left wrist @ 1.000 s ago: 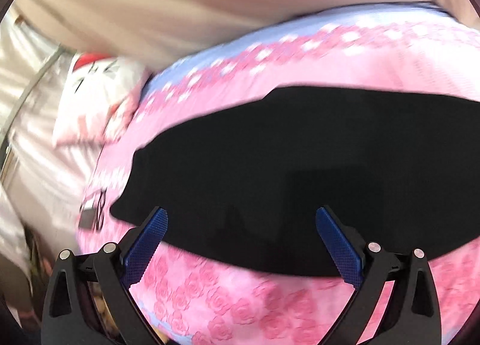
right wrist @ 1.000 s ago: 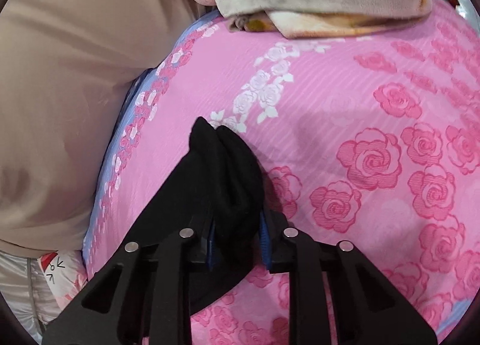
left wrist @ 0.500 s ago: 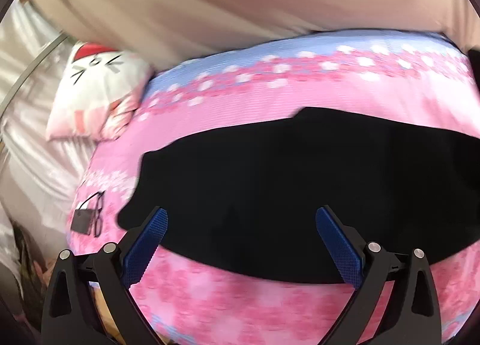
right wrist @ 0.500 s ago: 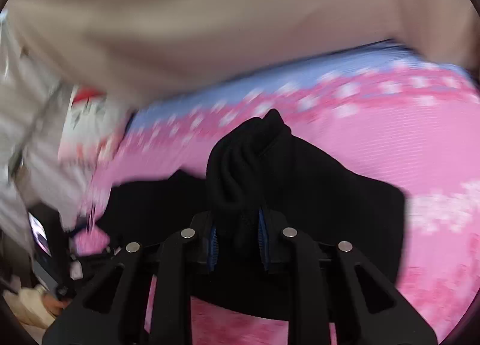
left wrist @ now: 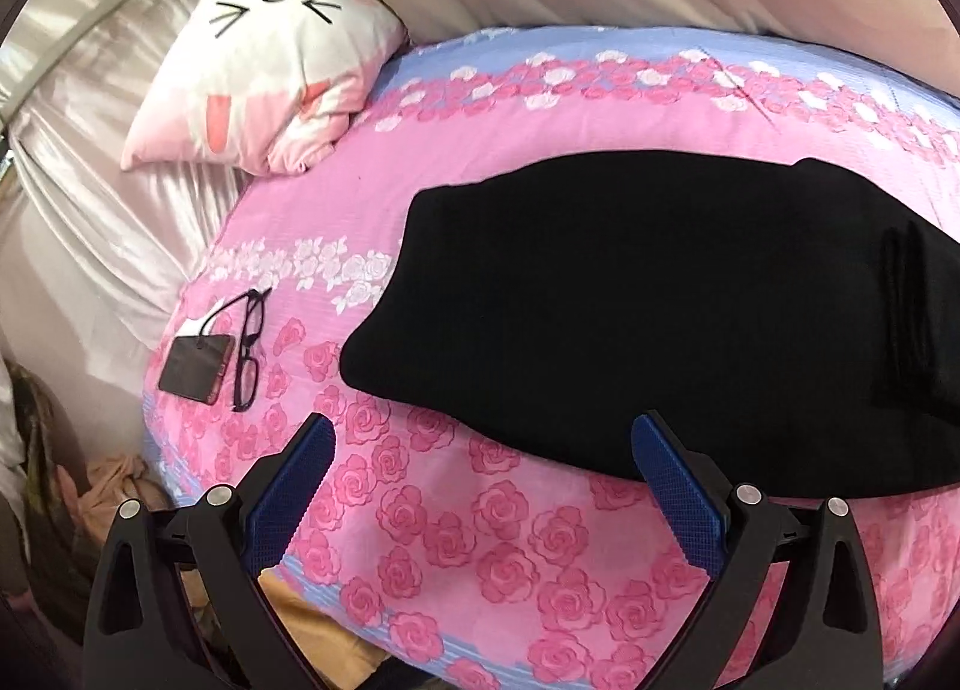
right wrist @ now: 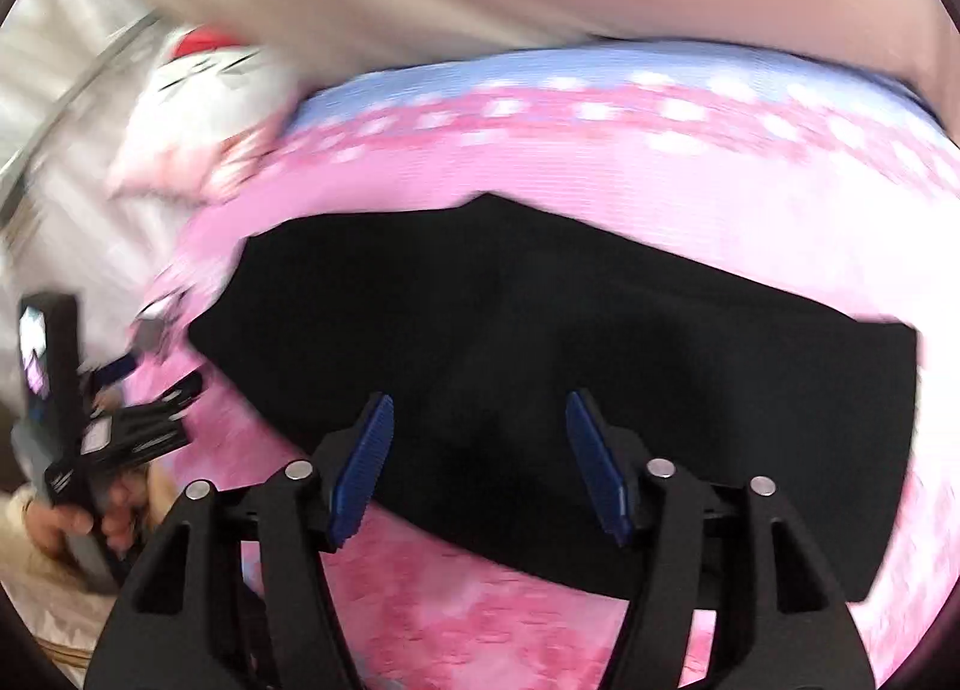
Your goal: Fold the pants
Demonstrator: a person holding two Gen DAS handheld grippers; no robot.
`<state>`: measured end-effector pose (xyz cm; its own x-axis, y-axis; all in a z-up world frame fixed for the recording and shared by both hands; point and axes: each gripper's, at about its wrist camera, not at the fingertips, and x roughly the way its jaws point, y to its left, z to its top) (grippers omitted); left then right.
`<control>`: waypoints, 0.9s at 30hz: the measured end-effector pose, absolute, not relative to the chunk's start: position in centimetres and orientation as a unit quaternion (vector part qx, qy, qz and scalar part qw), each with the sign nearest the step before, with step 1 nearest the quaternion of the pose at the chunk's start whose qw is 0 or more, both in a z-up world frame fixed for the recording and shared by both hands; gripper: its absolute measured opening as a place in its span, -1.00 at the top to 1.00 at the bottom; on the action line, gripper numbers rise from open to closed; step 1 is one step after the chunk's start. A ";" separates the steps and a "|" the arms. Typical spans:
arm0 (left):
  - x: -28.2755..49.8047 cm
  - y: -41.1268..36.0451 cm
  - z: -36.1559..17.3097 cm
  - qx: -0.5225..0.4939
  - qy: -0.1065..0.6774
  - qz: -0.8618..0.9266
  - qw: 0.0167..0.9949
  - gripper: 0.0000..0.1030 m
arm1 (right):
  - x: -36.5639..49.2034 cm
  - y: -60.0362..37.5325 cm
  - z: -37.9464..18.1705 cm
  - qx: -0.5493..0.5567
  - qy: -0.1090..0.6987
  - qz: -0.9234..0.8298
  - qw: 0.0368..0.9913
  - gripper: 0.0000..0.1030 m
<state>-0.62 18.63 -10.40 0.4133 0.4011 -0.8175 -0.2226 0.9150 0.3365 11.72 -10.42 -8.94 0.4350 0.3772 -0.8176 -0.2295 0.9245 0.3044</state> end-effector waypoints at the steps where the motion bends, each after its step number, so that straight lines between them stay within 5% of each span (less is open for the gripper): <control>1: -0.2 18.8 -10.5 0.085 0.509 0.180 0.837 -0.90 | 12.0 -10.2 -9.4 0.075 0.508 0.178 0.839 -0.08; 10: 2.8 18.4 -9.9 0.107 0.493 0.132 0.853 -0.90 | 14.5 -2.6 -13.3 -0.028 0.534 0.148 0.832 -0.09; 13: 3.2 18.4 -10.1 0.114 0.495 0.123 0.853 -0.90 | 14.6 -1.6 -14.4 -0.080 0.526 0.129 0.837 0.21; 15: 3.3 18.6 -10.2 0.116 0.496 0.119 0.853 -0.90 | 14.8 -2.1 -13.7 -0.057 0.535 0.132 0.832 0.71; 25: 3.7 18.8 -10.8 0.100 0.505 0.114 0.849 -0.90 | 14.1 -1.3 -13.4 -0.063 0.544 0.178 0.818 0.67; 26: 3.7 18.8 -10.8 0.100 0.505 0.116 0.850 -0.90 | 14.0 -1.3 -13.2 -0.078 0.538 0.172 0.821 0.62; 27: 3.7 18.7 -10.8 0.099 0.506 0.117 0.849 -0.90 | 13.6 -1.0 -12.8 -0.105 0.526 0.159 0.829 0.30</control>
